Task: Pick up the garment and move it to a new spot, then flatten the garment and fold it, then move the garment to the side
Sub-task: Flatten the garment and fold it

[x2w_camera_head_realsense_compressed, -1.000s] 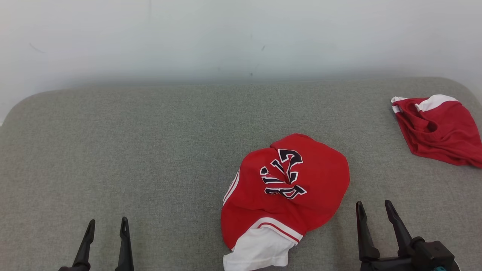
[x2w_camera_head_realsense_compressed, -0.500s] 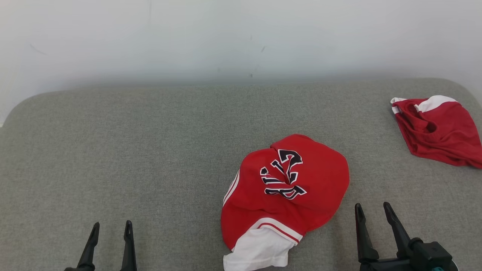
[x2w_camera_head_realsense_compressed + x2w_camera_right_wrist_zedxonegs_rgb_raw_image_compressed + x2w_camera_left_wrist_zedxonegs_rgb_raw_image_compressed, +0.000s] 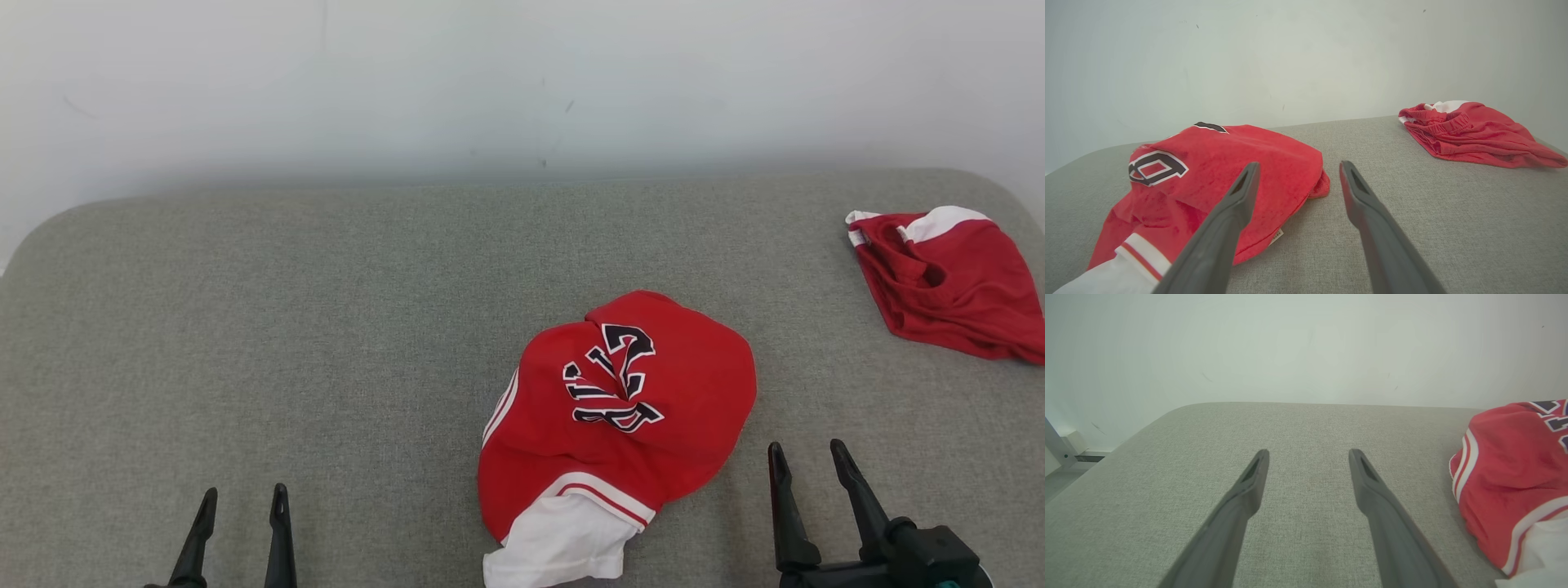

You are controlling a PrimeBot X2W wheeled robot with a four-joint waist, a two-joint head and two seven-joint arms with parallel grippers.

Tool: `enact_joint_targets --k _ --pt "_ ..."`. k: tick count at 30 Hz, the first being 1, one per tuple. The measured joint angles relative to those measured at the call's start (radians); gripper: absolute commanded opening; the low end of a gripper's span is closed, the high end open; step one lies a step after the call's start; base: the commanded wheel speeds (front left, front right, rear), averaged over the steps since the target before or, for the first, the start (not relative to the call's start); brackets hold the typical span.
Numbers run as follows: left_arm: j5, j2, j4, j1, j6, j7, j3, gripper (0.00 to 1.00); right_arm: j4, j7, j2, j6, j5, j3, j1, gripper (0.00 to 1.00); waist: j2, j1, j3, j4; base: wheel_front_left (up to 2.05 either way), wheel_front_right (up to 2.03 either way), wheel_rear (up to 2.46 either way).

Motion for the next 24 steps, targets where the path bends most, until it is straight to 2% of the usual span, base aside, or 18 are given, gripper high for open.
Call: enact_joint_targets --k 15,19,24 --pt "-0.012 0.0 0.005 -0.008 0.0 0.0 0.001 1.0 -0.003 0.0 0.0 0.0 -0.001 -0.002 0.002 1.0 0.0 0.0 0.004 0.004 0.0 0.0 0.0" --pt "-0.004 0.0 0.019 -0.058 -0.002 0.0 -0.006 1.0 -0.003 0.0 0.0 0.0 -0.001 0.004 -0.005 1.0 0.0 0.0 0.013 -0.001 0.0 0.0 0.0" --pt "-0.006 0.018 0.064 -0.157 -0.007 0.0 -0.071 1.0 -0.004 0.0 0.0 0.0 -0.001 0.012 -0.023 1.0 0.0 0.0 0.032 -0.021 0.0 0.0 0.0"
